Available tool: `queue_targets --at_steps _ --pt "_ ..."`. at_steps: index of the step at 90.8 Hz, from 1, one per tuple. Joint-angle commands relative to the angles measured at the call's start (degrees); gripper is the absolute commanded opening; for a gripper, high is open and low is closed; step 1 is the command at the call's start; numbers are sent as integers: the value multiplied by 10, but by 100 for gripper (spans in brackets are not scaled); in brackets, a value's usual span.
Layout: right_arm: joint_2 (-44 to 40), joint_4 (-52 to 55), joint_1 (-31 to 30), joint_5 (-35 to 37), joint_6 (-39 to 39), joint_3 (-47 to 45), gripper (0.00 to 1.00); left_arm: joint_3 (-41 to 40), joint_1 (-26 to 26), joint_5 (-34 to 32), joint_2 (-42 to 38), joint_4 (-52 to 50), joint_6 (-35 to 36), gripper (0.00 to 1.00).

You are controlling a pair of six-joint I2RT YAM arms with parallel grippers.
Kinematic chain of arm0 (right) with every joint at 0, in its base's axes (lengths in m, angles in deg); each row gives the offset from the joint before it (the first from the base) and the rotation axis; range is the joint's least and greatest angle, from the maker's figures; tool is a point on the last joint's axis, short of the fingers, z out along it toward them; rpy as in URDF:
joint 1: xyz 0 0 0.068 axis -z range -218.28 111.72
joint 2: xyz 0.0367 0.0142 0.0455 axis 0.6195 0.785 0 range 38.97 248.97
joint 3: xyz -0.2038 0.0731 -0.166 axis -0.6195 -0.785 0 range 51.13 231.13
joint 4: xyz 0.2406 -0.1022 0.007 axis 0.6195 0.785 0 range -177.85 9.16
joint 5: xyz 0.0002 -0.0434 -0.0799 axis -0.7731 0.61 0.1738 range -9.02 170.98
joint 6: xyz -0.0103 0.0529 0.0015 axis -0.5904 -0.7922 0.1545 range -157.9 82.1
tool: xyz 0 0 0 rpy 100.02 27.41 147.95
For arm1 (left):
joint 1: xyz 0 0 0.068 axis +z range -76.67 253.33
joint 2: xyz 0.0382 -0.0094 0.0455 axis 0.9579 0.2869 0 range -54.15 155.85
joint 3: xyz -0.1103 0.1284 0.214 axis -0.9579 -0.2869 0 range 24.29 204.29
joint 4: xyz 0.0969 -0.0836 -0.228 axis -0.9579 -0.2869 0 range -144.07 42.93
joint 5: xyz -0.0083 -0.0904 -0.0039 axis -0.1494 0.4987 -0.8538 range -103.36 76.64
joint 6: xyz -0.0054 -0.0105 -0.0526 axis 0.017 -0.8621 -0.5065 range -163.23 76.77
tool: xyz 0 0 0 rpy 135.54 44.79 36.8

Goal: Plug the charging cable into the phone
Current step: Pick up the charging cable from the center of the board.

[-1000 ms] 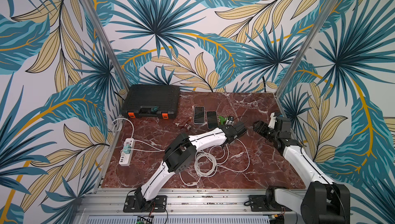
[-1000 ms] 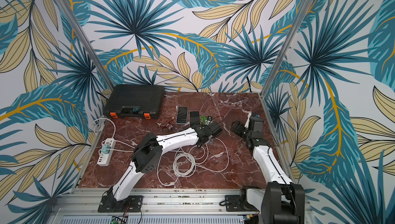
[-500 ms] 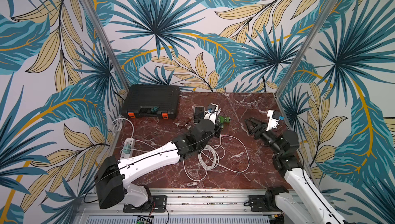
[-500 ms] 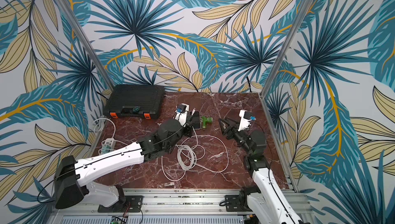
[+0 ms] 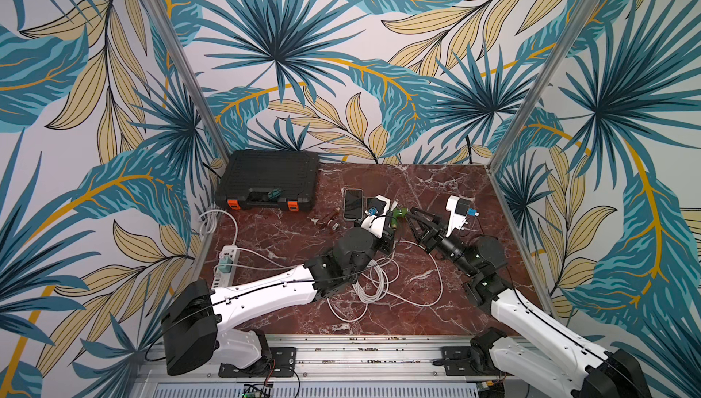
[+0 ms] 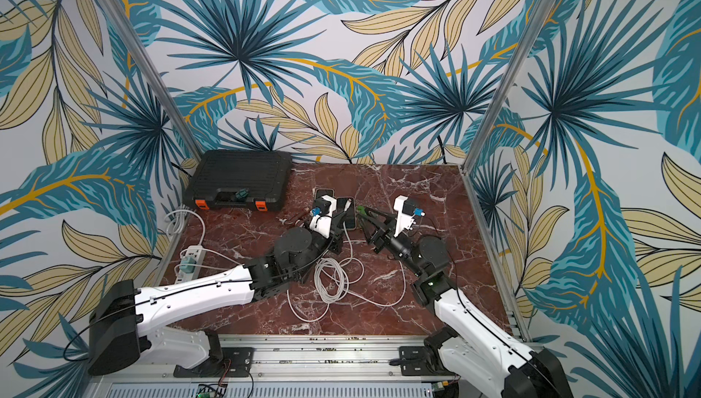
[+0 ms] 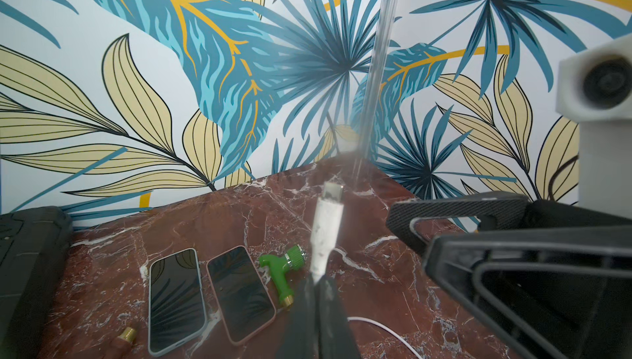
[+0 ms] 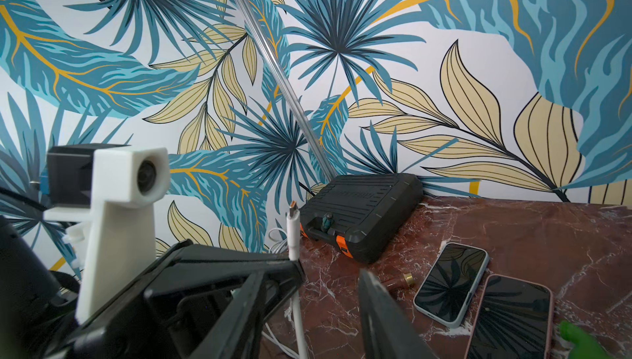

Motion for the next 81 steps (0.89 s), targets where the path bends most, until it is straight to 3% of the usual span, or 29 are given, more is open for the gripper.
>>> queue_targets --at_steps 1,18,47,81 --pt "23 -44 -16 23 11 18 47 -6 -3 -18 10 33 6 0" --pt "56 -60 -31 32 25 41 44 -11 -3 -24 14 37 8 0" --pt "104 -72 -37 26 16 62 29 -31 -3 -14 15 75 8 0" --pt "122 -70 -44 15 12 58 29 -31 -3 -26 23 89 13 0"
